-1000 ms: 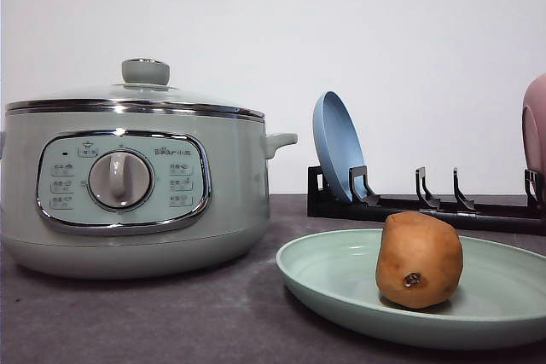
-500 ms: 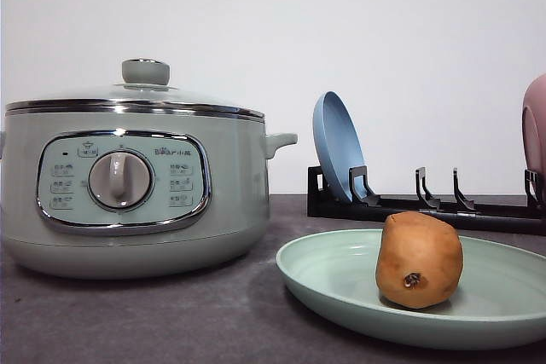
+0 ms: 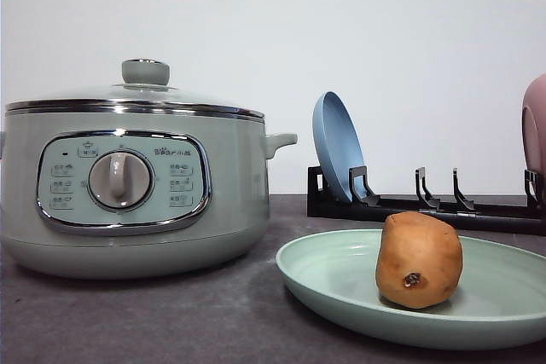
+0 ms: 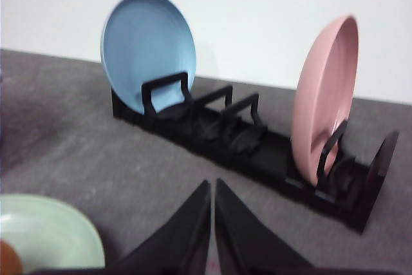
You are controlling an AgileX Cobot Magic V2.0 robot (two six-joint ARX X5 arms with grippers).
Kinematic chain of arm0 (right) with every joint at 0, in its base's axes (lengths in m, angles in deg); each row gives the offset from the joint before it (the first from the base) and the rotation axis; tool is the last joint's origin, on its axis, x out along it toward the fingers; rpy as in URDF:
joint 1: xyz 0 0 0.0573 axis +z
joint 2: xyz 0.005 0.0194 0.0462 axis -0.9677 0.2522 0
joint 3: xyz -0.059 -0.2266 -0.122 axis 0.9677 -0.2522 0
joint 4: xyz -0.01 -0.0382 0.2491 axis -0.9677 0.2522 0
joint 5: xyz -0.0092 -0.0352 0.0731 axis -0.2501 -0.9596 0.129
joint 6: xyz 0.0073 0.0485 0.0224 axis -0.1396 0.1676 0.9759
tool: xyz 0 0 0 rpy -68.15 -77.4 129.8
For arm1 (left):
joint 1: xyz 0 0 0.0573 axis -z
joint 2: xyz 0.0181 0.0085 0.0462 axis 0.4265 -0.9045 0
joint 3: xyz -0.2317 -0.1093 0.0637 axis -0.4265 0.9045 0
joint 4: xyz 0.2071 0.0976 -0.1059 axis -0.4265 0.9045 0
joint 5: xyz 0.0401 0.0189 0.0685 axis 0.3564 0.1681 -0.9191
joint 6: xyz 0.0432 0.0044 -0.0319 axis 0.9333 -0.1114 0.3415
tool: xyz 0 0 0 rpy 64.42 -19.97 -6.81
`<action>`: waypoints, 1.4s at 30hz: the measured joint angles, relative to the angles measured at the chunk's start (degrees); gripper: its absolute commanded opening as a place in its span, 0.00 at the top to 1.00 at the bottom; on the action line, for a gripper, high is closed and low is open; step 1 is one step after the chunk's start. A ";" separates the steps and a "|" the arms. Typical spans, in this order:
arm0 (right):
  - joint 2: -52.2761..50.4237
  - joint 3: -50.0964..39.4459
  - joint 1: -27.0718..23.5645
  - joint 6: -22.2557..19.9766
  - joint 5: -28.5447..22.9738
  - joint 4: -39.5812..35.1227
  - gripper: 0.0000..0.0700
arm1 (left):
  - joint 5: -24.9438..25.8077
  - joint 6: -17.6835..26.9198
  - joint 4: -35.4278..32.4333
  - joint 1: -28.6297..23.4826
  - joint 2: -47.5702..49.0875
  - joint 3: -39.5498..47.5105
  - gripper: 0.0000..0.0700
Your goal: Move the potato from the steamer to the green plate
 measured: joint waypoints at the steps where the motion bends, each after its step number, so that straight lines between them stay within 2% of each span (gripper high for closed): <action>1: 0.00 0.00 0.00 0.05 0.00 1.33 1.00 | 0.00 0.00 0.00 0.00 0.00 0.00 1.00; 5: 0.05 0.01 0.00 0.15 -0.11 5.90 1.00 | 0.00 0.00 0.00 0.00 0.00 0.00 1.00; 42: 0.04 0.00 0.00 0.44 -0.04 5.84 1.00 | 0.00 0.00 0.00 0.00 0.00 0.00 1.00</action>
